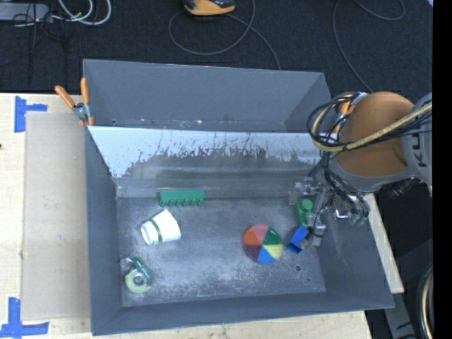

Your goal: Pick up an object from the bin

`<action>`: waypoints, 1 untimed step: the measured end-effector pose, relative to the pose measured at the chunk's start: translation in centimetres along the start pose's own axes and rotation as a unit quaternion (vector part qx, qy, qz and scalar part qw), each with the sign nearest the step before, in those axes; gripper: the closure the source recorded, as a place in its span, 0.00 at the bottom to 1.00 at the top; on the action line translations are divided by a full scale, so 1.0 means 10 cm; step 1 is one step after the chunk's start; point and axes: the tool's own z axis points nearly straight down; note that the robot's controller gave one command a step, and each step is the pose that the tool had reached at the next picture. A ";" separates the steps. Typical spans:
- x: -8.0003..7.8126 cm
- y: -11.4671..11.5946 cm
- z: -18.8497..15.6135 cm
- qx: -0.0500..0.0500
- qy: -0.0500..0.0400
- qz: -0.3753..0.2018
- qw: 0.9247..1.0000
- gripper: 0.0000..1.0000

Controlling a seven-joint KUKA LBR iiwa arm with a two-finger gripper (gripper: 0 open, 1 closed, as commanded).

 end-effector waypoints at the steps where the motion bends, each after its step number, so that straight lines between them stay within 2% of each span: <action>1: -0.01 0.00 -0.04 0.001 -0.003 -0.001 1.000 0.00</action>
Offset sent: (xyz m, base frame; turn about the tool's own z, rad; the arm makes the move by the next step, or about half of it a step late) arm -0.0204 0.0159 -0.0712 -0.1124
